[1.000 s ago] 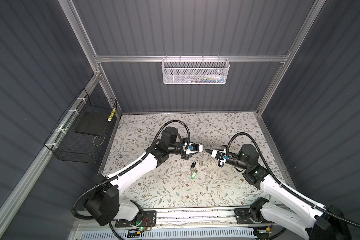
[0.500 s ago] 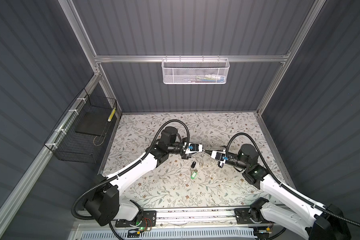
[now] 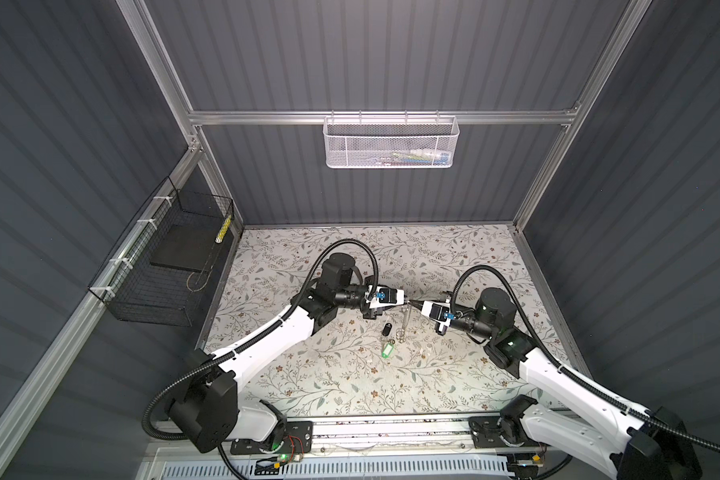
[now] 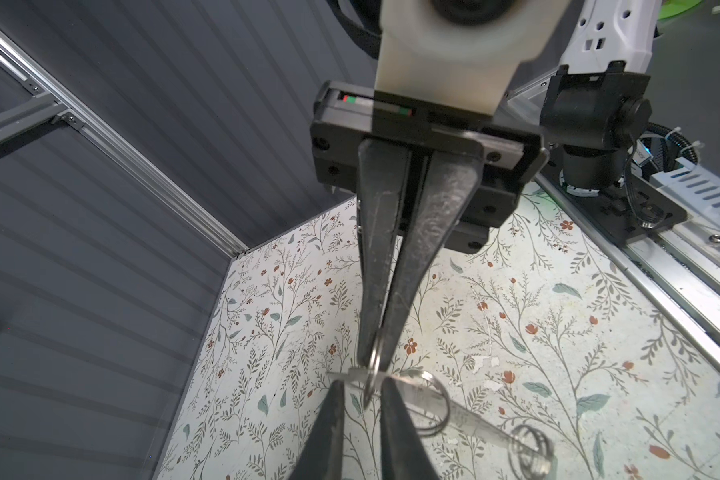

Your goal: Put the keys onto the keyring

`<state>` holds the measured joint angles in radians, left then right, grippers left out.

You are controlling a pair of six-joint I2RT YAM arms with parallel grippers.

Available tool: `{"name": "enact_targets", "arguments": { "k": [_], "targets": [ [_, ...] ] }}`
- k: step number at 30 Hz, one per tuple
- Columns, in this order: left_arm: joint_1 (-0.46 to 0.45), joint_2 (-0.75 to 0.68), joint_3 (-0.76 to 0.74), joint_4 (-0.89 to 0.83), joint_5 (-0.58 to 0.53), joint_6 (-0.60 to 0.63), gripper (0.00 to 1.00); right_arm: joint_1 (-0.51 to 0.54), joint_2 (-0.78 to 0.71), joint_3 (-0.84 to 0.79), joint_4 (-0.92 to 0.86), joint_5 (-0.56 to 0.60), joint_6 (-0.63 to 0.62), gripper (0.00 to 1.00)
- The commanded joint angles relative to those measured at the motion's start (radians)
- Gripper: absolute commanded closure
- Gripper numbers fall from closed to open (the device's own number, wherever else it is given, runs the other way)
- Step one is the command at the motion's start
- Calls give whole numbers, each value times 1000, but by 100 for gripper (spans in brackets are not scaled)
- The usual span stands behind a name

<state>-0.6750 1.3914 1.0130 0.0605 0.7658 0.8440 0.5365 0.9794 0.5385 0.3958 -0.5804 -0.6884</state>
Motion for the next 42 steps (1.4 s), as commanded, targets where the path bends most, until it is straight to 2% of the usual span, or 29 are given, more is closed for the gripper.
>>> {"name": "enact_targets", "arguments": {
  "k": [1,6,8,10,13,16,21,28,35,42],
  "targets": [
    [0,-19,6,-21,38,1,83,4,2,2,20,8,14,93],
    [-1,-14,6,-12,51,-1,88,5,8,4,16,2,15,93],
    [-1,-13,10,-11,52,0,95,5,9,6,15,6,19,91],
    [-1,-14,7,-7,44,4,100,6,8,5,13,11,25,84],
    [-3,-22,5,-1,1,30,100,6,0,1,-6,48,27,70],
    [-17,-32,3,5,-74,78,100,6,-26,-2,-54,108,14,64],
    [-86,-30,38,-80,-288,236,100,8,-81,-18,-93,170,7,63],
    [-142,-21,66,-98,-403,294,100,13,-107,-11,-145,157,-7,70],
    [-162,-25,77,-117,-427,304,100,13,-111,-24,-163,164,-9,72],
    [-164,-32,85,-142,-367,303,100,12,-102,-21,-147,163,-6,76]
  ]
}}
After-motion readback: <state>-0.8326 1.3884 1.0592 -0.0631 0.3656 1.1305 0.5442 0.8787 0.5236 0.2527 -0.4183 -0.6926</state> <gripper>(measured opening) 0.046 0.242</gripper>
